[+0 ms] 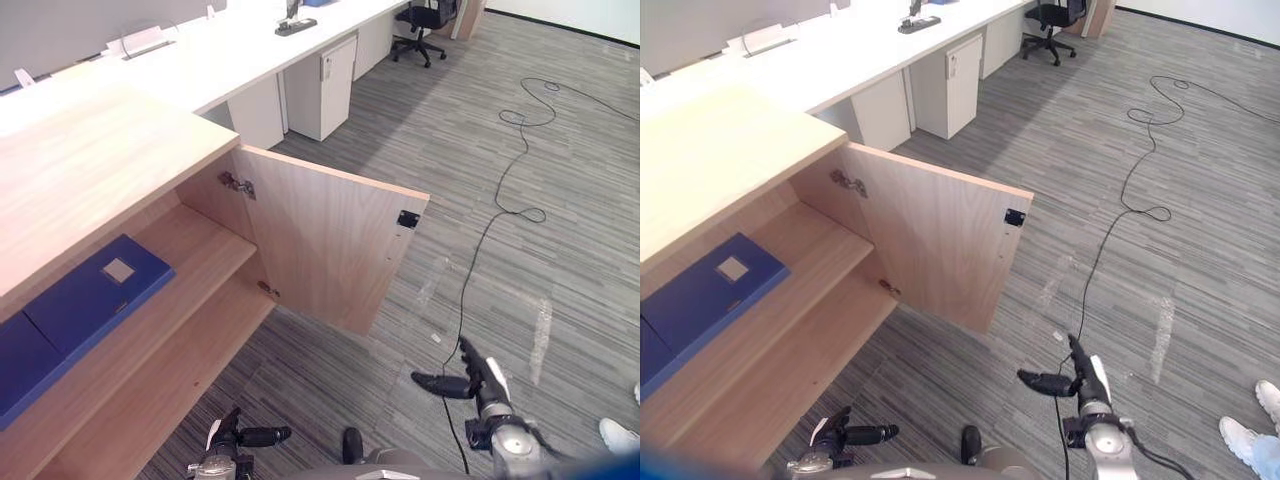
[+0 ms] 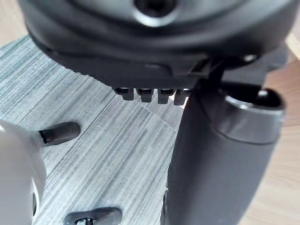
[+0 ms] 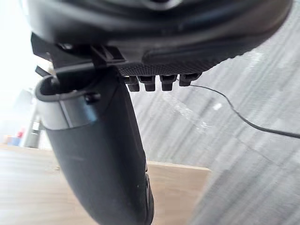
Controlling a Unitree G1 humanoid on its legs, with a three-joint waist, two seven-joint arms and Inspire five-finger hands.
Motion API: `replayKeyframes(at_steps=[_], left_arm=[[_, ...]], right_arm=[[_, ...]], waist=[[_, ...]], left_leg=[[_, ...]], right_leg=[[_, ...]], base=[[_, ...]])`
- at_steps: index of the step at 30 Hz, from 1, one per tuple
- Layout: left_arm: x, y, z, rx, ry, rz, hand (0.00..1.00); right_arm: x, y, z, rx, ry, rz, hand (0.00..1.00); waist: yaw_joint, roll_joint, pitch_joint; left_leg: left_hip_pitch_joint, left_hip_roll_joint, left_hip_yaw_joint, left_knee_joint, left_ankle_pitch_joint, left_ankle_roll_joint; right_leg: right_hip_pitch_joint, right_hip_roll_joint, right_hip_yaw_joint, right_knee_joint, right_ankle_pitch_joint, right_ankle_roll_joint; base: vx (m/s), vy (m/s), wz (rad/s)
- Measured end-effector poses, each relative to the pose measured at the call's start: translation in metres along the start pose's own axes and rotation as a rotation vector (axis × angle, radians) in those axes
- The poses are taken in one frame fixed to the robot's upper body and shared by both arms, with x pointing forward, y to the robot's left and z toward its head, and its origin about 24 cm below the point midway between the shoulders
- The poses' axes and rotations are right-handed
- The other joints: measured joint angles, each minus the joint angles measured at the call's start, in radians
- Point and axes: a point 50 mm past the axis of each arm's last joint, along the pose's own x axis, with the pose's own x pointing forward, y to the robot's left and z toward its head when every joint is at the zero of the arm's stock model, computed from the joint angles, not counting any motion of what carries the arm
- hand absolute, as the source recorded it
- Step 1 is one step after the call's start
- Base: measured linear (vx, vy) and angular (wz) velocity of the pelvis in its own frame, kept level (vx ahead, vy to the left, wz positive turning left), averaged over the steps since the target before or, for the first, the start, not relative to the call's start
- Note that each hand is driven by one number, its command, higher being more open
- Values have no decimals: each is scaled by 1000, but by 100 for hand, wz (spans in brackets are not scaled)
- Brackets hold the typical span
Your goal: Walk over to the cabinet, pick up the folder, carry it to the office cabinet, place the folder inside the office cabinet, then close the office cabinet door
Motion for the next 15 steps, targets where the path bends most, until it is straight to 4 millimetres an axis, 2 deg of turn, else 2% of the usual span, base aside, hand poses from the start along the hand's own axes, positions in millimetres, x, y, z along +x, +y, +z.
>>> replayKeyframes(at_steps=[3, 8, 11, 15], left_arm=[[0, 4, -2, 25, 0, -15, 100], [-5, 7, -20, 26, 45, -25, 100], [-7, 9, -28, 26, 65, -24, 100], [-9, 9, -34, 23, 81, -34, 100]], right_arm=[[18, -20, 40, 71, -131, -112, 100], [35, -36, 87, 91, -273, -164, 100], [40, -35, 108, 116, -330, -160, 100], [48, -18, 134, 65, -396, -84, 100]], waist=[[5, -1, -15], [17, 3, -26], [37, 5, -29], [50, 9, -32]], left_leg=[[-5, -10, -20, -5, 0, 0], [-8, -20, -43, -6, 1, 1], [-18, -21, -50, -4, 2, 4], [-20, -23, -81, -4, 7, 9]], right_leg=[[21, -11, -11, -42, 19, 10], [50, -21, -25, -89, 40, 16], [51, -23, -32, -101, 50, 14], [77, -28, -56, -131, 64, 14]], base=[[40, 65, 14], [-5, 36, 12], [-35, 1, 8], [-56, -14, 21]])
